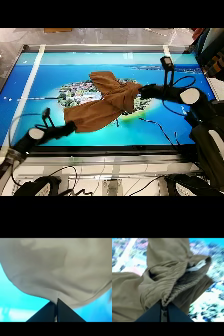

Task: Fold the clothes and pants, and hang the long-sleeved shirts on hangers.

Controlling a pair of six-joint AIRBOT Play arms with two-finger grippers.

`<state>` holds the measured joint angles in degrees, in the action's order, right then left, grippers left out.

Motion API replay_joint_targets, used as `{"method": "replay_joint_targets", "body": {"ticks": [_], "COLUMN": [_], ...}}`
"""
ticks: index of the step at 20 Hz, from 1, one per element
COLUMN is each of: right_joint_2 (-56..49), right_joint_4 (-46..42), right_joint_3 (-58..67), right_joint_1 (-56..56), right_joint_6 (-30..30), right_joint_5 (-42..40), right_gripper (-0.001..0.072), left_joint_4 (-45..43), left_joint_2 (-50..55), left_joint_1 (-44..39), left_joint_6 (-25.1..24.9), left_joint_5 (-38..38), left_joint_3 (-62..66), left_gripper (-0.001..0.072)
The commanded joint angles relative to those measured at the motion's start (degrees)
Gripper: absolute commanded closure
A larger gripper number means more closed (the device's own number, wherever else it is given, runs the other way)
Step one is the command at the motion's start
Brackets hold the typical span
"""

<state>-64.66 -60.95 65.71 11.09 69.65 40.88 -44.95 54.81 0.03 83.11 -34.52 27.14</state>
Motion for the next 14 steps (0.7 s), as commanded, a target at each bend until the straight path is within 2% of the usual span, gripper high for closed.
{"method": "replay_joint_targets", "body": {"ticks": [1,3,7,11,14], "right_joint_2": [0.0,-0.1,-2.8,-4.7,-5.4], "right_joint_4": [-20.0,-27.0,-27.3,-27.4,-27.6], "right_joint_3": [9.0,14.6,25.7,34.4,37.9], "right_joint_1": [0.0,-1.9,-12.2,-18.2,-20.1], "right_joint_6": [10.4,14.1,23.5,23.5,23.5], "right_joint_5": [-0.9,-1.4,0.7,10.0,15.8], "right_gripper": [0.0689,0.0690,0.0691,0.0691,0.0691], "left_joint_4": [-4.7,-8.9,-10.2,-14.3,-19.8], "left_joint_2": [0.1,0.7,7.5,16.0,19.5], "left_joint_1": [8.3,14.1,21.3,21.4,21.4], "left_joint_6": [0.0,0.0,2.2,2.4,3.0], "left_joint_5": [-2.1,-4.5,-12.7,-22.4,-27.5], "left_joint_3": [11.7,21.9,46.1,67.1,75.2], "left_gripper": [0.0699,0.0702,0.0702,0.0702,0.0700]}}
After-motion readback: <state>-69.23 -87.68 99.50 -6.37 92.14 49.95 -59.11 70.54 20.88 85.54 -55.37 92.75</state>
